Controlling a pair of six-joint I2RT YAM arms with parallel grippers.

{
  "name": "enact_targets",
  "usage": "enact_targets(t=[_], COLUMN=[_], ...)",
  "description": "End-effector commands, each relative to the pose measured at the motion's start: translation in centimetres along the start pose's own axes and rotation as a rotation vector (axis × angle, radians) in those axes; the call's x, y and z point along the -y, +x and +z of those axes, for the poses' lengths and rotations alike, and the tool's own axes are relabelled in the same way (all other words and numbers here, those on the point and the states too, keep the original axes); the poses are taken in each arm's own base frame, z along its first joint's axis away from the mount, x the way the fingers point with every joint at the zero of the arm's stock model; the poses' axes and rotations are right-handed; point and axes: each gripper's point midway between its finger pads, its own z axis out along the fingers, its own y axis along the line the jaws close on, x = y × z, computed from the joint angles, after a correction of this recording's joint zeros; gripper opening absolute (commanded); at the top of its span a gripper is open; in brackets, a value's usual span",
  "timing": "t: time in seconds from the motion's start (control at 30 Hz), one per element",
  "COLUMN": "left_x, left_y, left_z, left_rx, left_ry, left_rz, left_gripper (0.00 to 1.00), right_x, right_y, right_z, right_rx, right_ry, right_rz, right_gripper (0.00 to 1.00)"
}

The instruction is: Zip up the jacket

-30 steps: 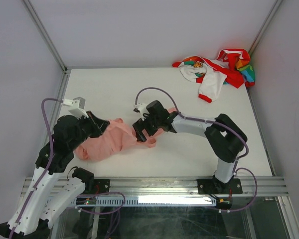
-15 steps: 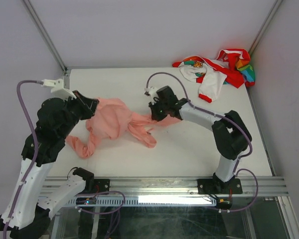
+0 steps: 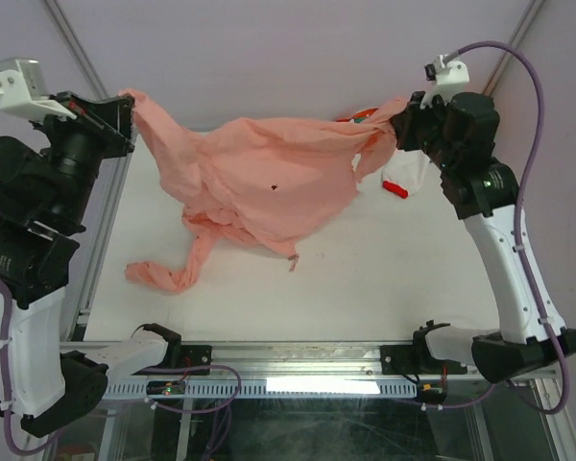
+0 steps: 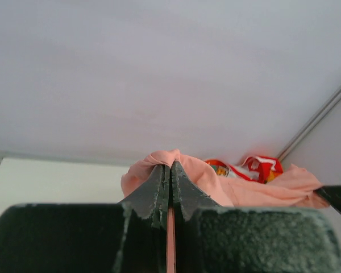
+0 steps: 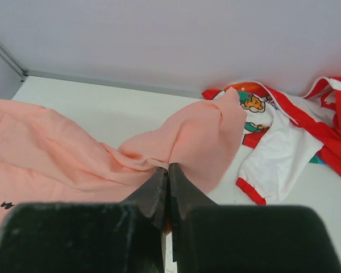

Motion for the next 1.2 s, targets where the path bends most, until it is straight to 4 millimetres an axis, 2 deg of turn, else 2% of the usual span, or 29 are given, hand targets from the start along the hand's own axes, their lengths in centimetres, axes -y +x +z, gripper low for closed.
enact_targets(t=[0.0,0.1,0.27,0.37,0.43,0.5,0.6,0.67,0.8,0.93,1.03,1.1,1.17], left_x=[1.6,1.7,1.9,1.7,2.2,2.5,3.0,3.1,2.7,1.6,0.5,0.3,0.7], left_y=[-6.3,-8.5,-11.9,-13.6,-13.6,-11.7,-7.8,-5.1,1.4,9.2,13.4,15.4,16.9], left_z=[-2.3,-3.8,-6.3,-6.3,-5.3,-2.4,2.3,5.3,12.1,19.9,24.3,26.3,27.5], left_rx=[0.169,0.236,0.35,0.423,0.421,0.365,0.258,0.203,0.094,-0.04,-0.107,-0.135,-0.164], left_ry=[0.073,0.087,0.111,0.085,0.099,0.092,0.097,0.096,0.073,0.056,0.042,0.05,0.078], left_rz=[0.033,0.044,0.105,0.14,0.161,0.196,0.227,0.235,0.277,0.305,0.286,0.265,0.241], left_gripper=[0.0,0.0,0.0,0.0,0.0,0.0,0.0,0.0,0.0,0.0,0.0,0.0,0.17], right_x=[-0.5,-1.3,-2.6,-2.6,-2.7,-2.4,-1.6,-1.0,1.5,4.5,6.6,7.3,7.5], right_y=[-1.9,-3.1,-6.3,-7.9,-8.2,-7.8,-5.7,-3.7,1.1,6.4,9.1,9.9,10.4], right_z=[-4.1,-6.3,-10.8,-13.2,-14.0,-13.4,-11.3,-9.4,-5.2,-0.8,1.6,2.8,3.7], right_rx=[0.056,0.127,0.233,0.307,0.331,0.326,0.24,0.17,0.02,-0.112,-0.173,-0.196,-0.226], right_ry=[-0.02,-0.059,-0.121,-0.117,-0.119,-0.103,-0.055,-0.02,0.119,0.278,0.357,0.379,0.381], right_rz=[-0.034,-0.031,-0.004,0.043,0.069,0.091,0.129,0.139,0.135,0.115,0.119,0.128,0.125], right_gripper=[0.0,0.0,0.0,0.0,0.0,0.0,0.0,0.0,0.0,0.02,0.04,0.06,0.12])
